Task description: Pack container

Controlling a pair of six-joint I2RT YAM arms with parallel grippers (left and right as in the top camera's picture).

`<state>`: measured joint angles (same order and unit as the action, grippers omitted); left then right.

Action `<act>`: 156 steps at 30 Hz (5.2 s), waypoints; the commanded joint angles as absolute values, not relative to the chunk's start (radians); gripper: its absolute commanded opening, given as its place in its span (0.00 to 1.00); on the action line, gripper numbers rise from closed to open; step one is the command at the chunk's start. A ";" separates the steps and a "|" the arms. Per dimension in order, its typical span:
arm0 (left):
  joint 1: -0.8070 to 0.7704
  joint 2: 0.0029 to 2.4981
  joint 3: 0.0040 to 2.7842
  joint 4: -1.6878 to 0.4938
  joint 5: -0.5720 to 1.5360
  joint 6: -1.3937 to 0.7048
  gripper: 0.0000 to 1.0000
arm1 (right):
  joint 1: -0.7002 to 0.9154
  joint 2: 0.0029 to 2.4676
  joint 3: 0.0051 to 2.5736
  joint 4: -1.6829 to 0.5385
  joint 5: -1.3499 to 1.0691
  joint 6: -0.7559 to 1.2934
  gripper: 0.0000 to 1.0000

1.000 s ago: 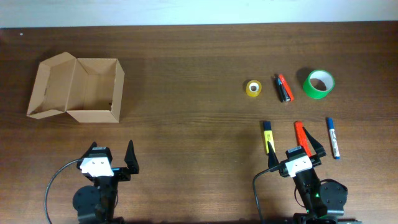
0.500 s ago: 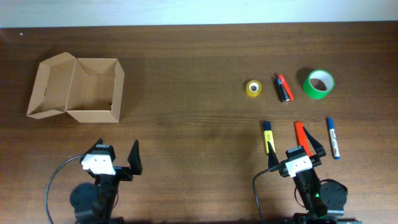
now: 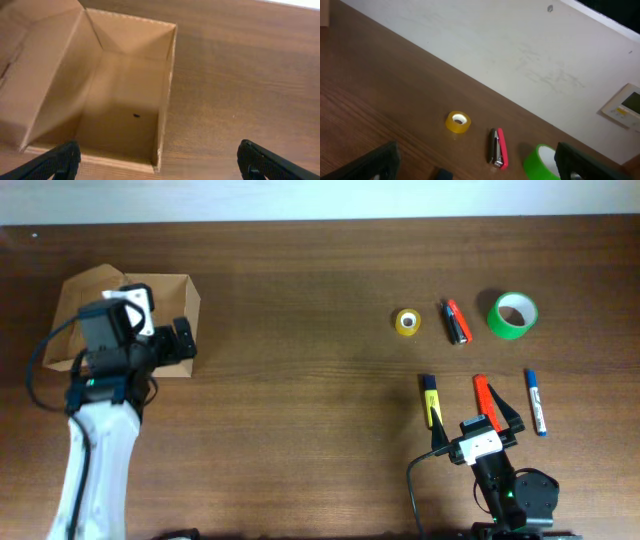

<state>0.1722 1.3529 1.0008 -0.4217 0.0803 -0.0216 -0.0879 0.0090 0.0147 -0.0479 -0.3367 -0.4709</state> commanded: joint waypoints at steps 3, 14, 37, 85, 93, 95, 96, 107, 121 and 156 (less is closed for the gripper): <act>0.150 1.552 1.013 -0.286 0.082 0.047 1.00 | -0.085 0.002 0.005 -0.048 -0.328 -0.467 0.99; 0.070 1.737 1.013 -0.176 -0.001 0.121 0.41 | -0.085 0.002 0.005 -0.048 -0.328 -0.467 0.99; -0.403 1.405 1.080 -0.535 0.226 0.849 0.01 | -0.085 0.002 0.005 -0.047 -0.328 -0.467 0.99; -0.300 1.580 1.177 -0.850 -0.157 -0.503 0.82 | -0.085 0.002 0.005 -0.048 -0.328 -0.467 0.99; -0.298 1.686 1.177 -0.800 -0.186 -0.507 0.23 | -0.085 0.002 0.005 -0.047 -0.328 -0.467 0.99; -0.298 1.686 1.177 -0.796 -0.186 -0.507 0.11 | -0.085 0.002 0.005 -0.048 -0.328 -0.467 0.99; -0.298 1.686 1.177 -0.796 -0.192 -0.506 0.08 | -0.085 0.002 0.005 -0.048 -0.328 -0.467 0.99; -0.298 1.686 1.177 -0.764 -0.218 -0.276 0.02 | -0.085 0.002 0.005 -0.048 -0.328 -0.467 0.99; -0.298 1.406 1.397 -1.032 -0.188 -0.229 1.00 | -0.085 0.002 0.005 -0.048 -0.328 -0.467 0.99; -0.298 0.908 1.397 -1.419 -0.090 -0.022 1.00 | -0.085 0.002 0.006 -0.023 -0.410 0.592 0.99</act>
<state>-0.3012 0.9096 1.3933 -1.4178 -0.1036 -0.0441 -0.0879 0.0101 0.0143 -0.0238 -0.4320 0.4232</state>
